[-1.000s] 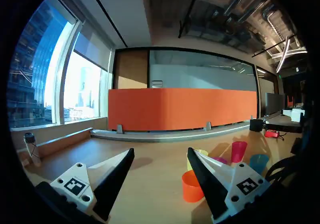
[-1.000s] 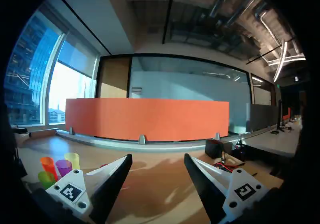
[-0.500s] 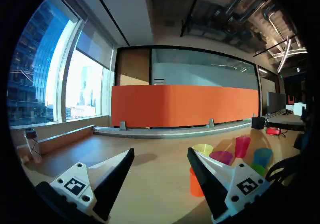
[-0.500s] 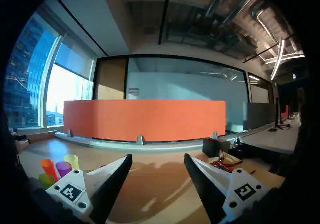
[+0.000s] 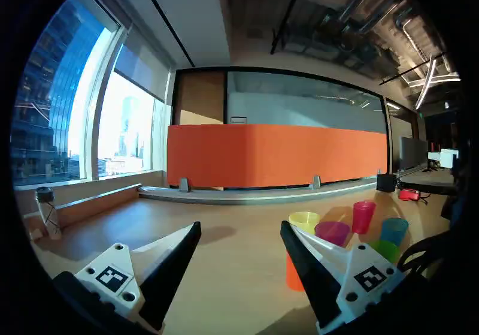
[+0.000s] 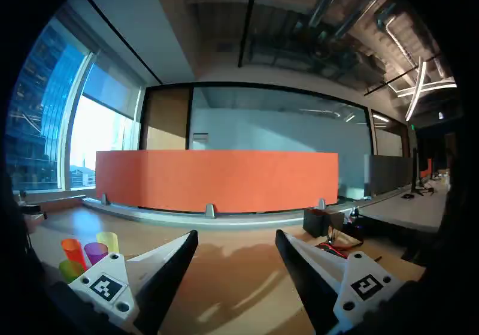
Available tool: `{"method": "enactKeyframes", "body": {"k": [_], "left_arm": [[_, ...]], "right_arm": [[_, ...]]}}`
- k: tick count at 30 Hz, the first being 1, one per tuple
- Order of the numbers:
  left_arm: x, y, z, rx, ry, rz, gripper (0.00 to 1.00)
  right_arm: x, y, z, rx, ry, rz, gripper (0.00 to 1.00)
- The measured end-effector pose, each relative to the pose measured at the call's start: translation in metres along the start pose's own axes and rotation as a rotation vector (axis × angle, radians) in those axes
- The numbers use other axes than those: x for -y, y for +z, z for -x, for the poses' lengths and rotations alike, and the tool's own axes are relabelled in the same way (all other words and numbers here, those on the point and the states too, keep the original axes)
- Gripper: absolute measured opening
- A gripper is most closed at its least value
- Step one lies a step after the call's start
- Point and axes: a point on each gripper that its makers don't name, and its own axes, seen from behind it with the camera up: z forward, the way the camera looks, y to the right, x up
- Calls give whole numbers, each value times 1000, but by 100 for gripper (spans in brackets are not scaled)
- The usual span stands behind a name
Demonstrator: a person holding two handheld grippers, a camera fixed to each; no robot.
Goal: Pour water
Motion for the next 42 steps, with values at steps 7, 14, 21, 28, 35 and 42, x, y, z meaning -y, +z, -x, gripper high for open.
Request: {"method": "enactKeyframes", "body": {"k": [7,14,21,28,35,42], "left_arm": [[2,1,4,7,-3,-1,99],[4,2,8,20,9,-4,99],[5,5,13,36,11,-6,99],[4,6,13,40,11,-4,98],[4,7,14,42,12,-2,99],[4,7,14,42,13,-2,99]], "right_arm": [[1,-2,-2,0,0,1,100],[-1,-1,-1,3,-4,5,100],[-2,-1,0,4,6,7,100],[-4,-2,1,2,9,7,100],[-5,-5,-1,-7,15,5,100],[-1,-8,3,-10,12,-13,100]]}}
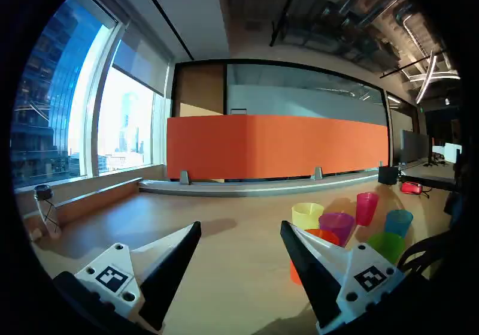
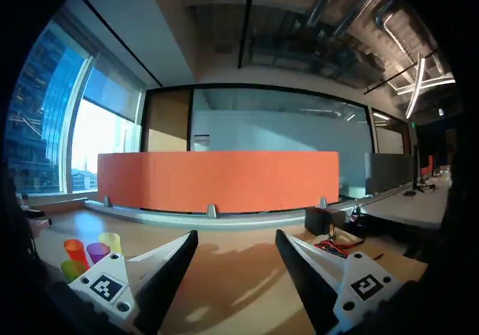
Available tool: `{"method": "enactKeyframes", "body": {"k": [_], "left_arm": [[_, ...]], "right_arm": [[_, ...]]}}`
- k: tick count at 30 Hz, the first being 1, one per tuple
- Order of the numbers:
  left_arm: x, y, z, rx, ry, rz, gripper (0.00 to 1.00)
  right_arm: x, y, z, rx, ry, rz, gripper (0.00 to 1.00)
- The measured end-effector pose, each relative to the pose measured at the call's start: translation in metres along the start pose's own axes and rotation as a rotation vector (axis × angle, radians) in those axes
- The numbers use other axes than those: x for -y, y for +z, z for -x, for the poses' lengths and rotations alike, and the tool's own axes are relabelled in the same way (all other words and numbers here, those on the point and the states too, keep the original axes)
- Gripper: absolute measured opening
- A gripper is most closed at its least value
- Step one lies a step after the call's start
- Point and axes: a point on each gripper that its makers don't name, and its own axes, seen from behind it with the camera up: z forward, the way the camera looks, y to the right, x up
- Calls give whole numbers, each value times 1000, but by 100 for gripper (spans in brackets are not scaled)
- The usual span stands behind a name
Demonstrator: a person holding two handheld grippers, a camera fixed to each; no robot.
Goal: Pour water
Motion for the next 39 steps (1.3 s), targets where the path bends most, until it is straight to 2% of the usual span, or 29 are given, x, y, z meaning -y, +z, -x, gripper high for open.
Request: {"method": "enactKeyframes", "body": {"k": [11,23,39], "left_arm": [[0,-1,0,0,0,0,99],[0,0,0,0,0,0,99],[0,0,0,0,0,0,99]], "right_arm": [[3,2,11,-3,-52,-19,100],[17,7,33,1,-55,-69,100],[13,14,59,28,-26,-56,100]]}}
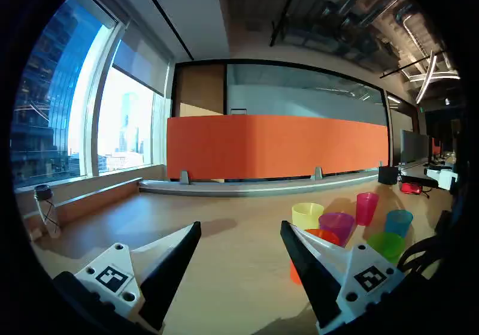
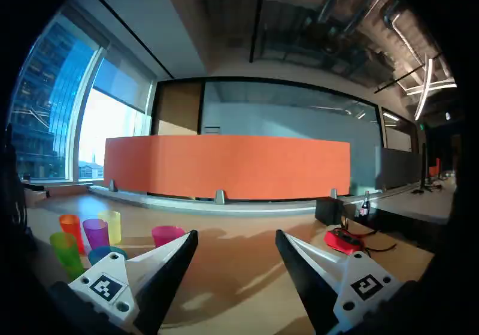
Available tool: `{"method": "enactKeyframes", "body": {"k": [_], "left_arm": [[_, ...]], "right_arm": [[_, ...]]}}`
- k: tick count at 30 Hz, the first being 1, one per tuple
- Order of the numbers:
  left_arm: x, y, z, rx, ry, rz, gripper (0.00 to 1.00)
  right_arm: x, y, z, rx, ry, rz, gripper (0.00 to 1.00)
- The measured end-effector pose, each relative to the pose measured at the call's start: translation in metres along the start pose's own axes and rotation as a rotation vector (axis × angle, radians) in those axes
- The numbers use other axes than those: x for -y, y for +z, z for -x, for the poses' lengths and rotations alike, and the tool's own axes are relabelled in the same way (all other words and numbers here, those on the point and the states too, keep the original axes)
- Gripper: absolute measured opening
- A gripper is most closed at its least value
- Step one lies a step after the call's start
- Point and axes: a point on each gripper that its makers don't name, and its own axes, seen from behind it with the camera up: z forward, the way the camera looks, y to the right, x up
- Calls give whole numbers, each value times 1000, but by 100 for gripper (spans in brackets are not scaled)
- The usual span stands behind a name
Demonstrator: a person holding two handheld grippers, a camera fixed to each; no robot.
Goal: Pour water
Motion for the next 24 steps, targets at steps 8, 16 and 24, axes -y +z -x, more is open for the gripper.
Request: {"method": "enactKeyframes", "body": {"k": [8,16,24], "left_arm": [[0,-1,0,0,0,0,99],[0,0,0,0,0,0,99],[0,-1,0,0,0,0,99]], "right_arm": [[-3,3,10,17,10,8,100],[-10,6,18,40,27,19,100],[-12,5,19,51,26,27,100]]}}
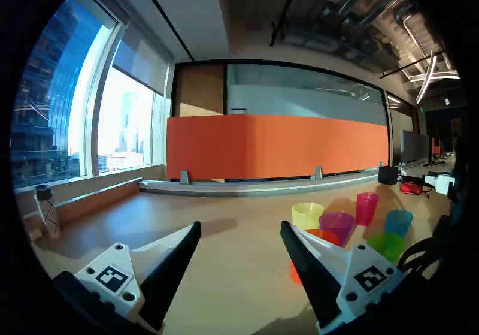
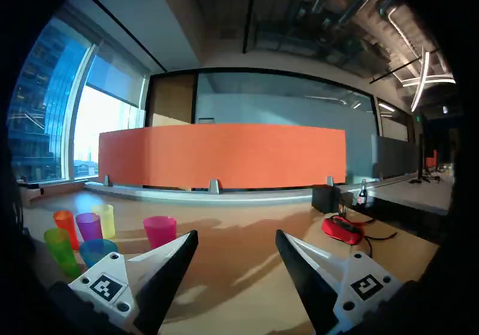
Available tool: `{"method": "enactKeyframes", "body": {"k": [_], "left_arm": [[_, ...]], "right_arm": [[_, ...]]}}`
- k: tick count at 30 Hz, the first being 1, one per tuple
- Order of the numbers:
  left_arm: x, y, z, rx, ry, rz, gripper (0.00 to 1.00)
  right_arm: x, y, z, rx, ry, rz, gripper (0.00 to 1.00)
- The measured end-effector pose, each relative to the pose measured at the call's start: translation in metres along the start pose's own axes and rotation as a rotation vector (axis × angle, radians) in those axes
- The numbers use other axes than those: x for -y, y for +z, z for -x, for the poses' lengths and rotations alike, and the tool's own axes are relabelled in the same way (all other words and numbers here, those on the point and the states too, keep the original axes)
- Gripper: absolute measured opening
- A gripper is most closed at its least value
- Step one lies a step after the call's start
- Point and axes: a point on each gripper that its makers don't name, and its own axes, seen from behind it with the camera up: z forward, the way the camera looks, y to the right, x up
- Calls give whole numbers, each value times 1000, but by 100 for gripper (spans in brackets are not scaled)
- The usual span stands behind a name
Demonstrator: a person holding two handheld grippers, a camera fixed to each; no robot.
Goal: Pour water
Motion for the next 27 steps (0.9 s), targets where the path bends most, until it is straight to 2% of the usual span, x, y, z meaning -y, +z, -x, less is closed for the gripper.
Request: {"method": "enactKeyframes", "body": {"k": [27], "left_arm": [[1,0,0,0,0,0,99]], "right_arm": [[-1,1,1,3,1,-4,100]]}}
